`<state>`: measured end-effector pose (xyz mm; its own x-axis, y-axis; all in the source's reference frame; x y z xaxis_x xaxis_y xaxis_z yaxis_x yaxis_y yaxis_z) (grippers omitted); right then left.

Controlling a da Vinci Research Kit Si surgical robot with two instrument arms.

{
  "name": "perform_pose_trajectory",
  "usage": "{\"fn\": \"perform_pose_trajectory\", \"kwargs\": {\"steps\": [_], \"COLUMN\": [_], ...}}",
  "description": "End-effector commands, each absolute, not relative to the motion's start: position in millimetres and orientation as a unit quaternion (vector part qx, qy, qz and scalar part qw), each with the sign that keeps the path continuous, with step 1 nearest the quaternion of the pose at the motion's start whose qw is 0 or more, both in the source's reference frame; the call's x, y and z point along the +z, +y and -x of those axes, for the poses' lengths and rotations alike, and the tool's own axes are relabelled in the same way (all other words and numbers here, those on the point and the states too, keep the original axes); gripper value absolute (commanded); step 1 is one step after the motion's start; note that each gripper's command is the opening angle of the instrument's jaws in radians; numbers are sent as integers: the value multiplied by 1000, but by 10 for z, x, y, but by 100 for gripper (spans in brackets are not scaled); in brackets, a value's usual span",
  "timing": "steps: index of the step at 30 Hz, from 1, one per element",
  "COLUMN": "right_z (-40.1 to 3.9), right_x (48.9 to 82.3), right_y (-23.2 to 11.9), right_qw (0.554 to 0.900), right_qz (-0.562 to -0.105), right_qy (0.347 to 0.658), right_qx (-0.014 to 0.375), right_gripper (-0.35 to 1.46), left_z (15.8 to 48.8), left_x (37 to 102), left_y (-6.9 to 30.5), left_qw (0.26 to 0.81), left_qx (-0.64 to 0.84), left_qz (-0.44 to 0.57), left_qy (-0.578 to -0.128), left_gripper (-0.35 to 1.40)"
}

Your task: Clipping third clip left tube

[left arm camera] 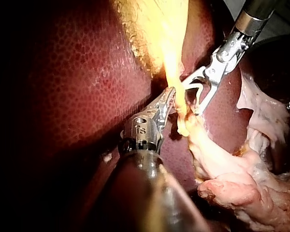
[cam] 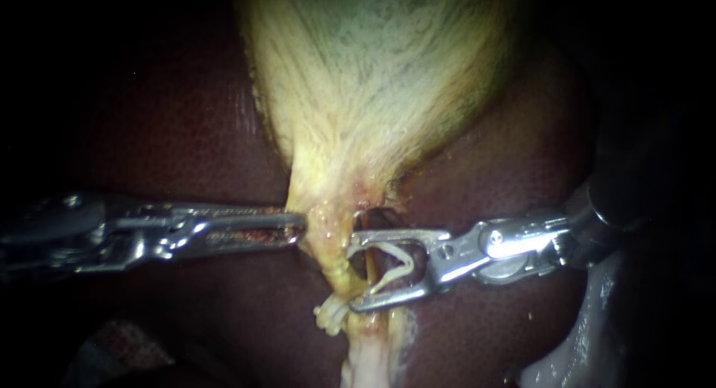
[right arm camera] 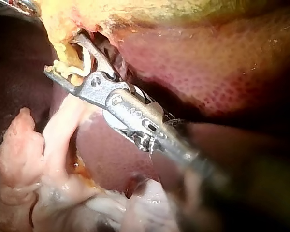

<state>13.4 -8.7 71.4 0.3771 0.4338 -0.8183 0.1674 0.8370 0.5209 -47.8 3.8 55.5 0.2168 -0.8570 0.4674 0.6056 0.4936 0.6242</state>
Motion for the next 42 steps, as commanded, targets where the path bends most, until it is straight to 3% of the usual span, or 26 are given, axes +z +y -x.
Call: {"fn": "perform_pose_trajectory", "kwargs": {"steps": [1,7,16,42], "right_z": [-138,-150,-154,-162], "right_x": [714,711,704,684], "right_y": [-90,-103,-113,-71], "right_qw": [784,781,763,758], "right_qz": [-272,-282,-335,-314], "right_qy": [551,552,551,567], "right_qx": [85,75,47,76], "right_gripper": [58,58,53,51], "left_z": [479,482,485,489], "left_x": [556,558,563,565], "left_y": [38,40,43,42], "left_qw": [764,764,764,764], "left_qx": [-479,-479,-479,-480], "left_qz": [-156,-155,-155,-154], "left_qy": [-403,-403,-403,-403], "left_gripper": [-35,-35,-35,-35]}}
